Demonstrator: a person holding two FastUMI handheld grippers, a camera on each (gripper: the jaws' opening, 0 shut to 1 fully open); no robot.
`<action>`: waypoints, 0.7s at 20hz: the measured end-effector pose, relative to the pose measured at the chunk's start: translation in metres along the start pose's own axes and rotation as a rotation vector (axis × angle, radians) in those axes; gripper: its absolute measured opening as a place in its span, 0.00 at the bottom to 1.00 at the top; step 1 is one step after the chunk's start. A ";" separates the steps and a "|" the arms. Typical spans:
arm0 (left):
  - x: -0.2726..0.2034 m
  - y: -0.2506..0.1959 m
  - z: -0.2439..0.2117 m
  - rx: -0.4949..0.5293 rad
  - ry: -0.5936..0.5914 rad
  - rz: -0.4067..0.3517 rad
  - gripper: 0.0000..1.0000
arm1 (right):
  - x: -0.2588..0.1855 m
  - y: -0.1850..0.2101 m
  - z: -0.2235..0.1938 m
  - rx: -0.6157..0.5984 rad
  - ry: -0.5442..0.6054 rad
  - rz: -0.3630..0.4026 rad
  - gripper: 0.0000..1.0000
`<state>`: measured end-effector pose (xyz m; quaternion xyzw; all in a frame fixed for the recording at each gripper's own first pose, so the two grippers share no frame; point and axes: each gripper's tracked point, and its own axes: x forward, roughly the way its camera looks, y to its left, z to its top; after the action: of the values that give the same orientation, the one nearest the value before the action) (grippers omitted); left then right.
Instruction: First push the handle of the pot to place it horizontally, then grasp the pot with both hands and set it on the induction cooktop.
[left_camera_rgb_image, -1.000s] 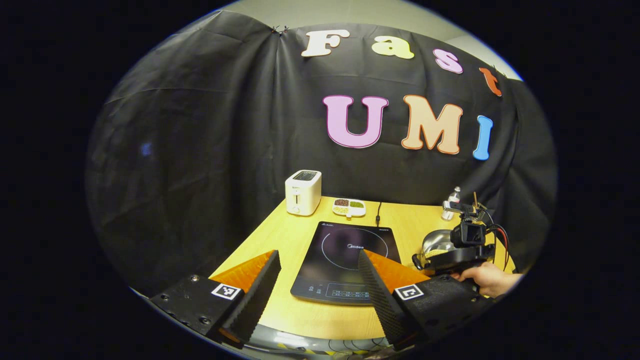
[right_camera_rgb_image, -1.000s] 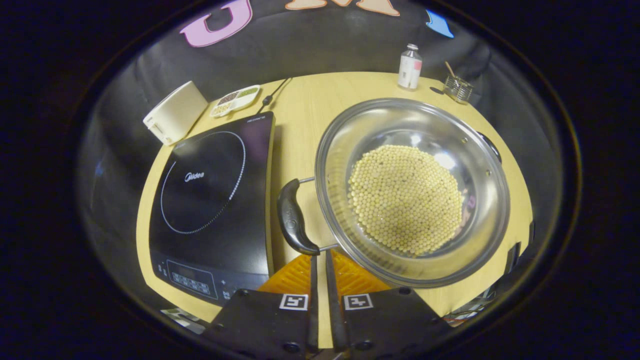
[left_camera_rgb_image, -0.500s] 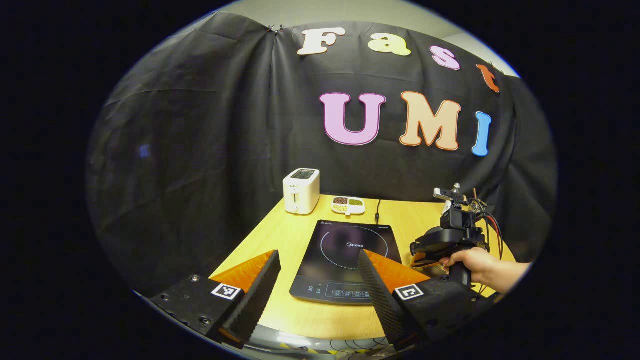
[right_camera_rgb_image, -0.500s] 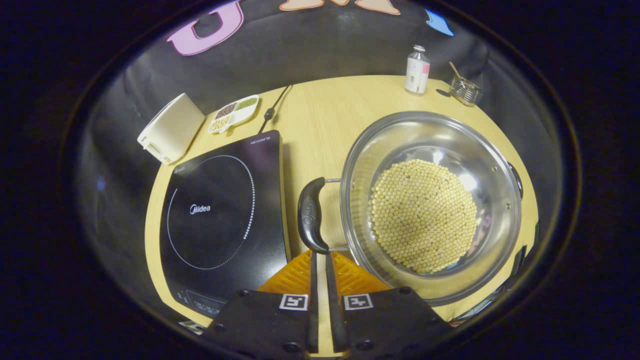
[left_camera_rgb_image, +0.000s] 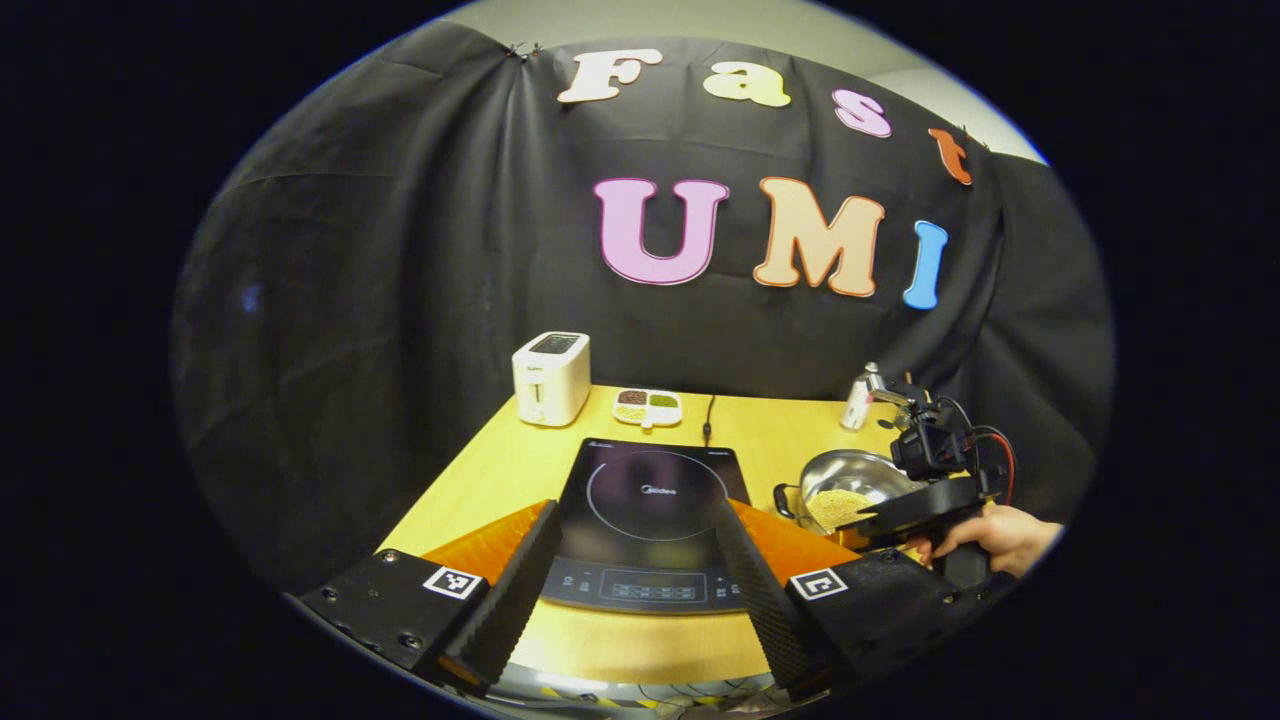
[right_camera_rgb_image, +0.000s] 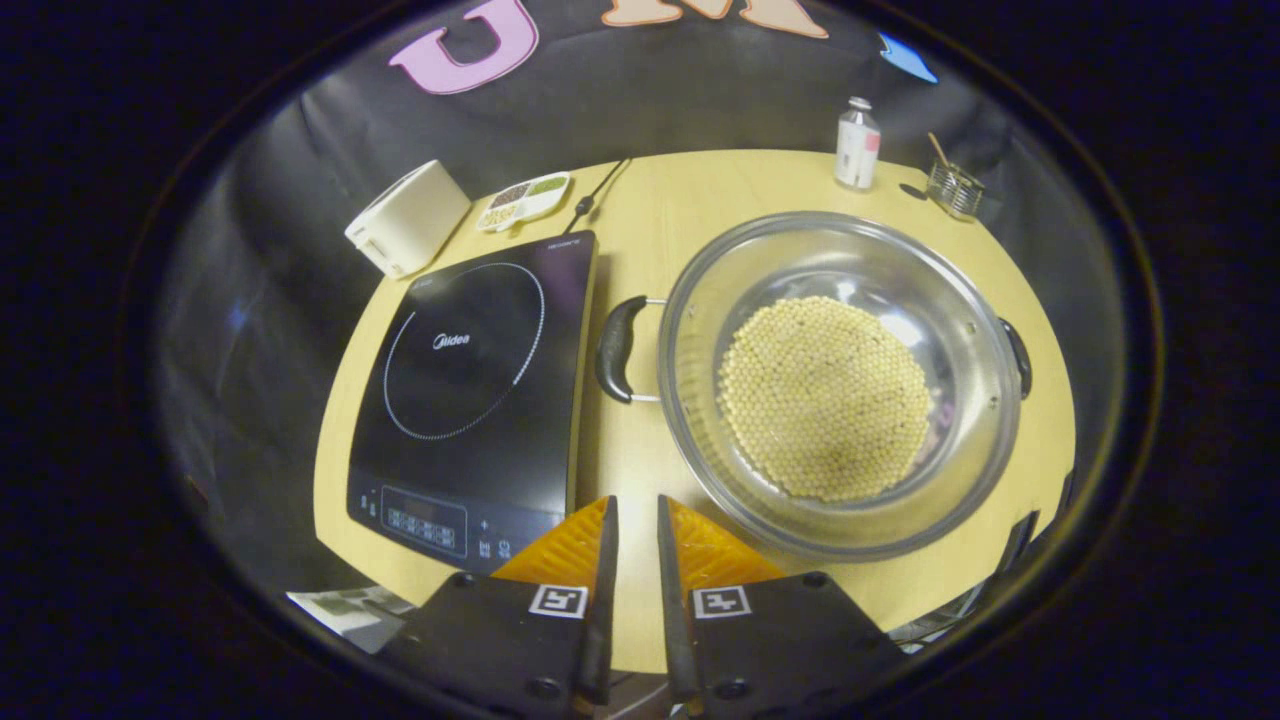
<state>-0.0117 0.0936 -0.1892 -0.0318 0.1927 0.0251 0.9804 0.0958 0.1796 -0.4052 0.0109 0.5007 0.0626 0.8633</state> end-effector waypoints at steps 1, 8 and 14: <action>0.005 -0.008 -0.001 -0.002 0.010 -0.018 0.96 | -0.013 -0.008 -0.001 0.022 -0.013 0.002 0.19; 0.018 -0.051 -0.017 -0.020 0.083 -0.154 0.96 | -0.064 -0.067 0.002 0.144 -0.098 -0.011 0.77; 0.047 -0.091 -0.033 -0.060 0.172 -0.235 0.96 | -0.091 -0.140 0.027 0.197 -0.149 -0.092 0.99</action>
<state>0.0253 0.0021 -0.2326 -0.0856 0.2703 -0.0868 0.9550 0.0886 0.0311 -0.3249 0.0772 0.4390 -0.0273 0.8947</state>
